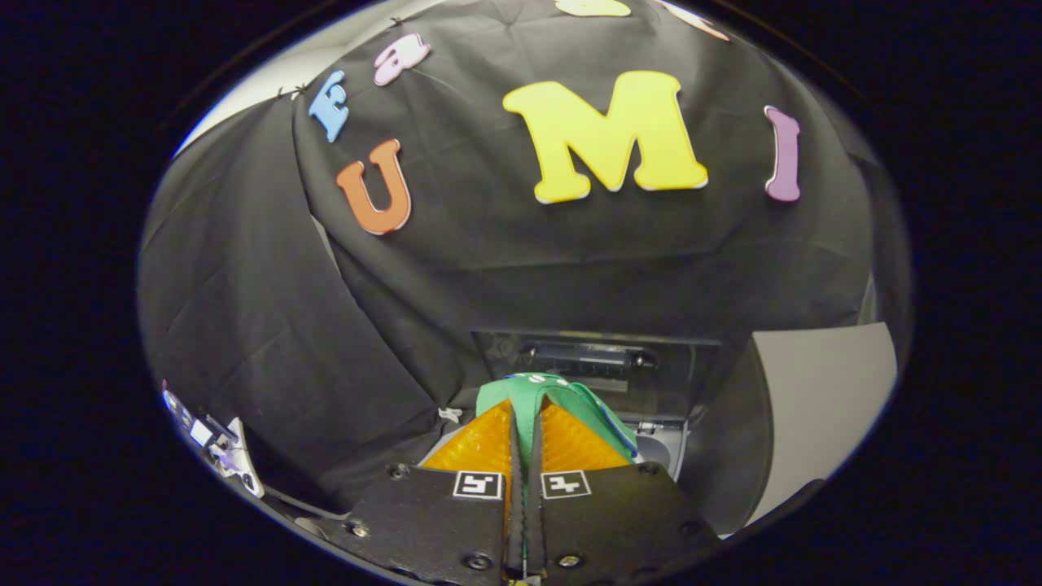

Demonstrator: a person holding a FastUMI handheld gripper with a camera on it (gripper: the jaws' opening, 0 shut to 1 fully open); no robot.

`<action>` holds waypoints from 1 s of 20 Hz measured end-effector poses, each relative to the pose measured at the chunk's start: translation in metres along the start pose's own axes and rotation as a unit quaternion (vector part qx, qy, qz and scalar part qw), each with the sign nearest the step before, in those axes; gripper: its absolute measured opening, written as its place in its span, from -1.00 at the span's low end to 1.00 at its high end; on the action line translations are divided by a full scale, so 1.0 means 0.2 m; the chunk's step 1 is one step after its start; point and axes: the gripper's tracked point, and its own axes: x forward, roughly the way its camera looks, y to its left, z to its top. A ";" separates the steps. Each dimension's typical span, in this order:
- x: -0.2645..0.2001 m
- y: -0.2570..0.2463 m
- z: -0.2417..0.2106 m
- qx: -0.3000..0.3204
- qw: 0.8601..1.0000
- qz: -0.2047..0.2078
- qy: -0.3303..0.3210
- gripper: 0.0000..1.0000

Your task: Put the clothes into the washing machine and then close the washing machine lid.

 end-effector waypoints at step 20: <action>0.75 -0.24 -0.78 0.089 0.971 -0.094 0.202 -0.90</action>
